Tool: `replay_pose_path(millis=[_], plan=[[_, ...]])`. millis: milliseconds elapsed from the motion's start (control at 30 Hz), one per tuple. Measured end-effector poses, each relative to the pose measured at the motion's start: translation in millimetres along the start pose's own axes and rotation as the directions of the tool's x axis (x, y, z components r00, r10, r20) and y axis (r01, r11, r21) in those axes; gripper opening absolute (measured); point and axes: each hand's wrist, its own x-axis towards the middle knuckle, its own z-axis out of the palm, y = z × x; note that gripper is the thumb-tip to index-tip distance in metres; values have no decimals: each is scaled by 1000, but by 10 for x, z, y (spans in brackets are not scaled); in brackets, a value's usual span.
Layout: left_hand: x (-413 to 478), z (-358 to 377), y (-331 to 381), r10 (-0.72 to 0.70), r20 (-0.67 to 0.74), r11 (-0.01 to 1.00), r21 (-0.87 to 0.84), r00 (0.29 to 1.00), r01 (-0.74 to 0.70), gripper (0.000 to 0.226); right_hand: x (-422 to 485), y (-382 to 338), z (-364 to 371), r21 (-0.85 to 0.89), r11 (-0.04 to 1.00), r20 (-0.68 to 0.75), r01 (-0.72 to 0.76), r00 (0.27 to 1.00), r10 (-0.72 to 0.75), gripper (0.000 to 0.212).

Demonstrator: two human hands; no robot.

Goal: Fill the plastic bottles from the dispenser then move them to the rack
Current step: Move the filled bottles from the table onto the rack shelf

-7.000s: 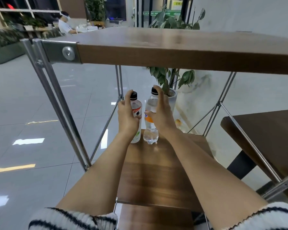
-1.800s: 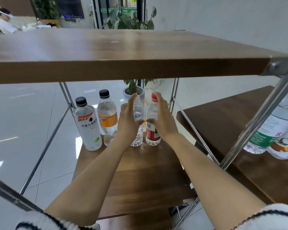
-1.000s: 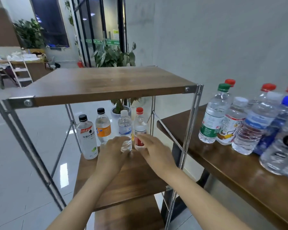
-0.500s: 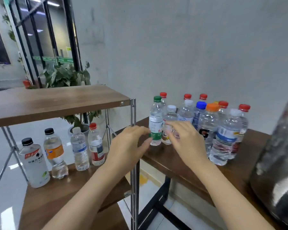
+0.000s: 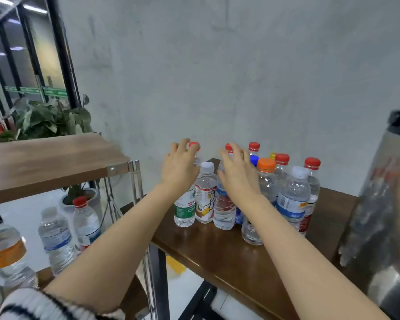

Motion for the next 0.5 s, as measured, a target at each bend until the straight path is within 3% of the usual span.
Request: replay_pose_path(millis=[167,333,500], plan=[[92,253,-96,-178,31,970,-164,984,181,55,64,12,181,53,994,66,-95,994,91,68],[-82,317,-92,-215,-102,905,-394,971,159,59,-77,-37,277,247,963,-33,-111,992,122,84],[-307,357,-76,-162,-124,905,-413,979,98,82,-237,-111,332,336,938,-23,-79,995,92,82]])
